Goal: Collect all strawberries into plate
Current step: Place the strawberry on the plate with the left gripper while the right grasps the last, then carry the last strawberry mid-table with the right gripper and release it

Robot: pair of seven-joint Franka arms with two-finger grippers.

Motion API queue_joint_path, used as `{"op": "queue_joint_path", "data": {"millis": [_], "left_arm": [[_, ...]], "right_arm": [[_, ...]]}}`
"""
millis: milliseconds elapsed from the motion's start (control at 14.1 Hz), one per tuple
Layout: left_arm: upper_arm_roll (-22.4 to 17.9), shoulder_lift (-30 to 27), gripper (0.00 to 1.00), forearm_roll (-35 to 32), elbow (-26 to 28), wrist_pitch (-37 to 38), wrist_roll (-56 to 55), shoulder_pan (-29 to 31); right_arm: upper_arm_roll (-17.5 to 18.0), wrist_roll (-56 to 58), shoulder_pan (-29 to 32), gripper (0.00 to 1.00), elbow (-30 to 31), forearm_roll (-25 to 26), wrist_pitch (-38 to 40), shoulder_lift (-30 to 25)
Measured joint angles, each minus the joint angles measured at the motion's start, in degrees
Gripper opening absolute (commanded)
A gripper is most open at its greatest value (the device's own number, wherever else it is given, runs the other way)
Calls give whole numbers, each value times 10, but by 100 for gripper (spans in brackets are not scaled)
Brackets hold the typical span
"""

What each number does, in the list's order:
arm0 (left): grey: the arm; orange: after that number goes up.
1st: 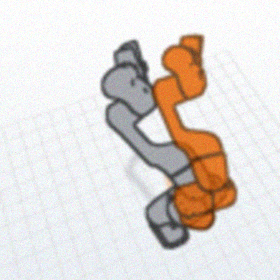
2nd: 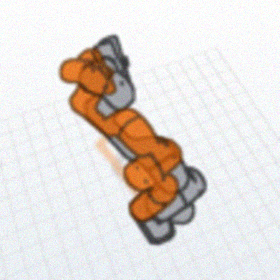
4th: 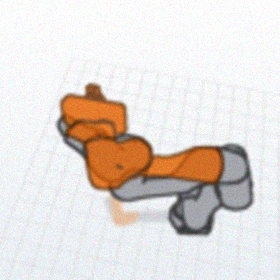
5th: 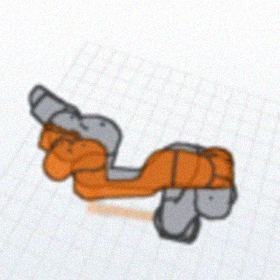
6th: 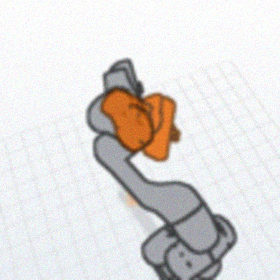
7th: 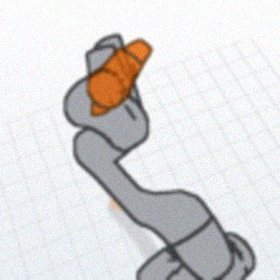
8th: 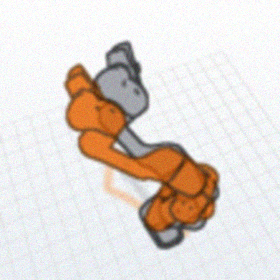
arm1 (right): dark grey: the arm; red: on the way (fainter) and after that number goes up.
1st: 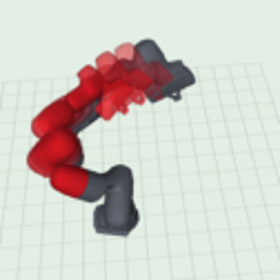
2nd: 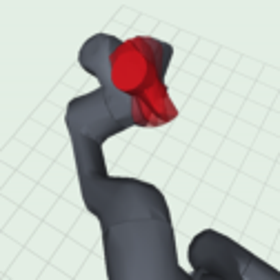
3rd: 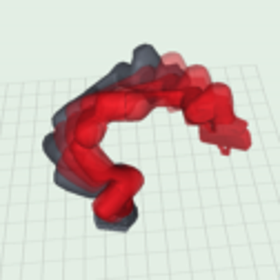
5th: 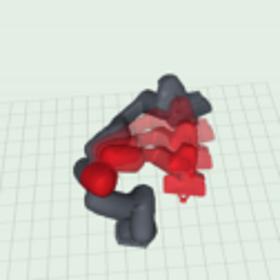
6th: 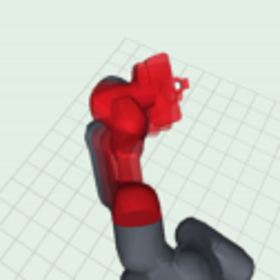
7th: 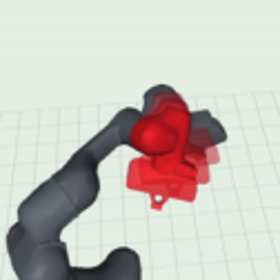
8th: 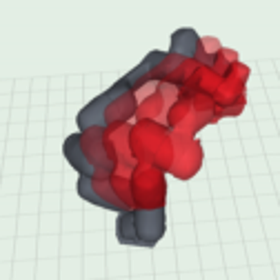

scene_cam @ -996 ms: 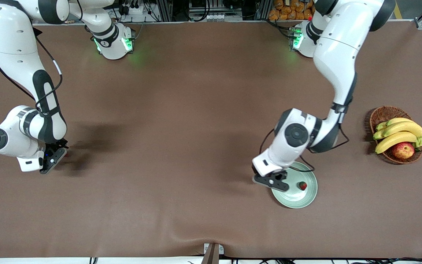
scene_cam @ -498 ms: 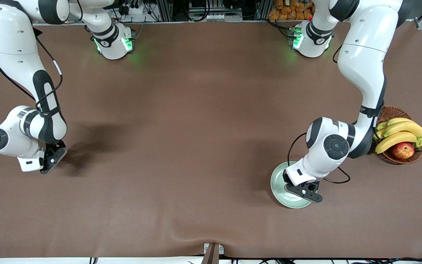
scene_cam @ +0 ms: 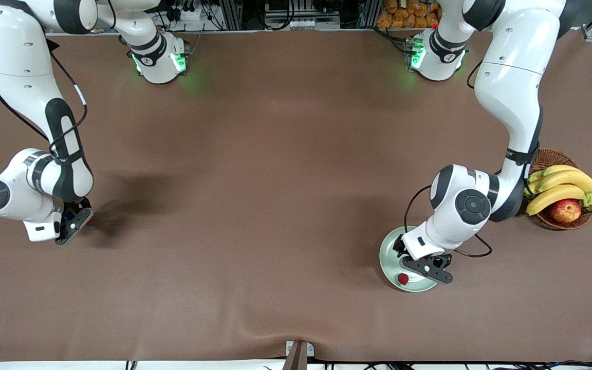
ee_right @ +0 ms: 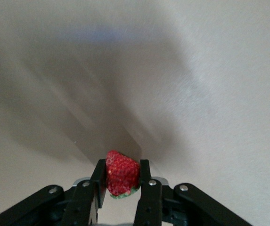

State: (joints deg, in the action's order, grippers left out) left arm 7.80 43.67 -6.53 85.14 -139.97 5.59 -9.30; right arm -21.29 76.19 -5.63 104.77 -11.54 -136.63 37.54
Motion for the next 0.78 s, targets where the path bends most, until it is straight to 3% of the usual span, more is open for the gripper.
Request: {"op": "queue_joint_path", "data": {"millis": [213,569,782], "left_arm": [[0,0,100,0,0,0,0,1],[0,0,100,0,-1,0,0,5],[-1,-1,100,0,-3,0,0,7]], "right_arm": [[1,22,0,0,-42,-14,31,-14],[12,33,-10,0,-153,-72,159,-34],[16,16,-51,0,-168,-109,174,-38]]}}
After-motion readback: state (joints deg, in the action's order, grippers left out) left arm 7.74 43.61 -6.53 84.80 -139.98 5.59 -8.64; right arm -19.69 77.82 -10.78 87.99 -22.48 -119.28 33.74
